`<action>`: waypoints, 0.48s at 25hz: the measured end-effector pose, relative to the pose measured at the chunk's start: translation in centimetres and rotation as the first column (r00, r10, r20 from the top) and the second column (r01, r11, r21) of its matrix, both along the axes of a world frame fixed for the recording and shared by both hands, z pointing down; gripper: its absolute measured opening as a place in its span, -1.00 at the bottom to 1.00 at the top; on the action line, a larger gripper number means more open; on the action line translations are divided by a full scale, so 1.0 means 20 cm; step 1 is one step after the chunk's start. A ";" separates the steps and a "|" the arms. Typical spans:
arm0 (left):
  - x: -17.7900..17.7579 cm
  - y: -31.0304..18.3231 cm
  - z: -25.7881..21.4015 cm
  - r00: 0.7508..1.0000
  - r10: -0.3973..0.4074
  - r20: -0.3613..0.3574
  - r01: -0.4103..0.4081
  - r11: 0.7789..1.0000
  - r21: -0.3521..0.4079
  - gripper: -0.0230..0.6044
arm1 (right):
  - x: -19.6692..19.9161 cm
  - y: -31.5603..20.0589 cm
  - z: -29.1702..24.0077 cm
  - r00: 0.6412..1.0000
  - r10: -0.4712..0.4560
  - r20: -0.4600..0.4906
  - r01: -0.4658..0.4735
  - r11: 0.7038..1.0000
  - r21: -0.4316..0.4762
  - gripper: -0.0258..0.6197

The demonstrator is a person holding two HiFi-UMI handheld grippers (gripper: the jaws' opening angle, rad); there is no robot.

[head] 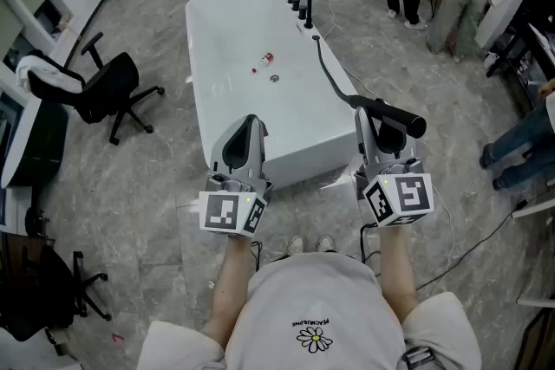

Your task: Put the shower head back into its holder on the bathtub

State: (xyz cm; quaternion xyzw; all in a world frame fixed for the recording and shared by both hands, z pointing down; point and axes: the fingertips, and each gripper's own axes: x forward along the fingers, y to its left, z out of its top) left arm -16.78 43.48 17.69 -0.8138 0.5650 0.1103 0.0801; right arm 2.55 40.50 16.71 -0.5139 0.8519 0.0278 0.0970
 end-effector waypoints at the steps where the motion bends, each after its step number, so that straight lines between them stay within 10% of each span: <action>1: 0.01 -0.01 0.00 1.000 0.001 0.001 -0.001 1.000 0.000 -0.93 | 0.00 -0.01 -0.01 1.000 -0.001 0.001 0.001 1.000 0.002 -0.49; 12: 0.13 -0.05 -0.01 1.000 0.003 0.022 -0.003 1.000 -0.003 -0.93 | 0.09 -0.03 -0.05 0.998 0.011 -0.058 -0.010 1.000 0.030 -0.49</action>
